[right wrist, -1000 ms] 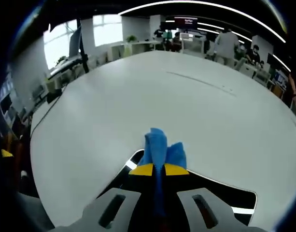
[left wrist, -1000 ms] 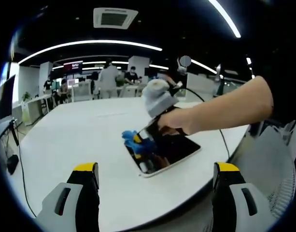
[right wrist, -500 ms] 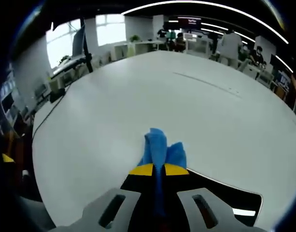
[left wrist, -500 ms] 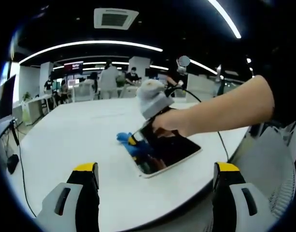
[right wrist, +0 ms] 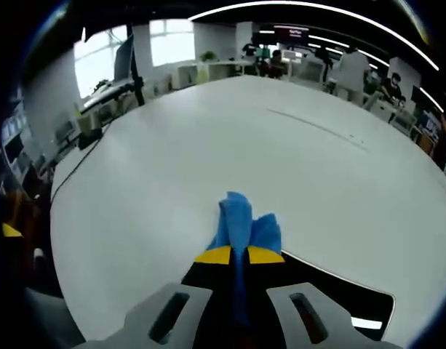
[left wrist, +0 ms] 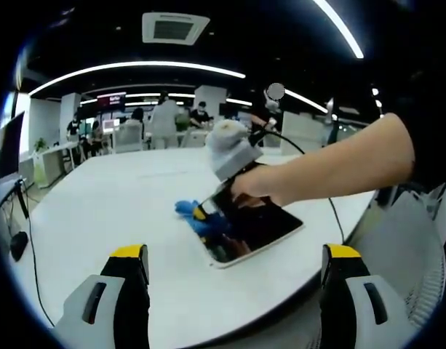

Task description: Wipe the mirror surface with the cleaning cloth until all visible marks leave the cleaned area.

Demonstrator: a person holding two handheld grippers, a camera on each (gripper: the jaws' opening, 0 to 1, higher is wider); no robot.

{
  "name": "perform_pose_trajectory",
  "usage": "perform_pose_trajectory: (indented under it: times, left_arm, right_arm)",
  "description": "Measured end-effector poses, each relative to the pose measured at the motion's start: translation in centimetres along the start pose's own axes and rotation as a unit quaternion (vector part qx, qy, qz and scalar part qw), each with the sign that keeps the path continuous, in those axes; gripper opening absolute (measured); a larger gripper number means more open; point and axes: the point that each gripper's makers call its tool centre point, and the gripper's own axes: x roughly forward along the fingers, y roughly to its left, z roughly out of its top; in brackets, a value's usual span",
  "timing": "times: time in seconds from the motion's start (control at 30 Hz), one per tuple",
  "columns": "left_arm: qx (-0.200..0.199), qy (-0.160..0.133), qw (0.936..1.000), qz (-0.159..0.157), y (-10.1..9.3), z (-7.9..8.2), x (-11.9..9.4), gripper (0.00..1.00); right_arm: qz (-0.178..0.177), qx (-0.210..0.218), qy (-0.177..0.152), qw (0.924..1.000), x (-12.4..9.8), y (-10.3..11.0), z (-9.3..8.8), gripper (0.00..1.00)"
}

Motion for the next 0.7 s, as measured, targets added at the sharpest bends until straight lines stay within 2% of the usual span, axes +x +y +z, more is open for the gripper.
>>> perform_pose_trajectory:
  times: [0.7]
  left_arm:
    - [0.0,0.004,1.0,0.001,0.0,0.0,0.0,0.99]
  right_arm:
    - [0.027,-0.031,0.0,0.9992,-1.3,2.2,-1.2,0.0]
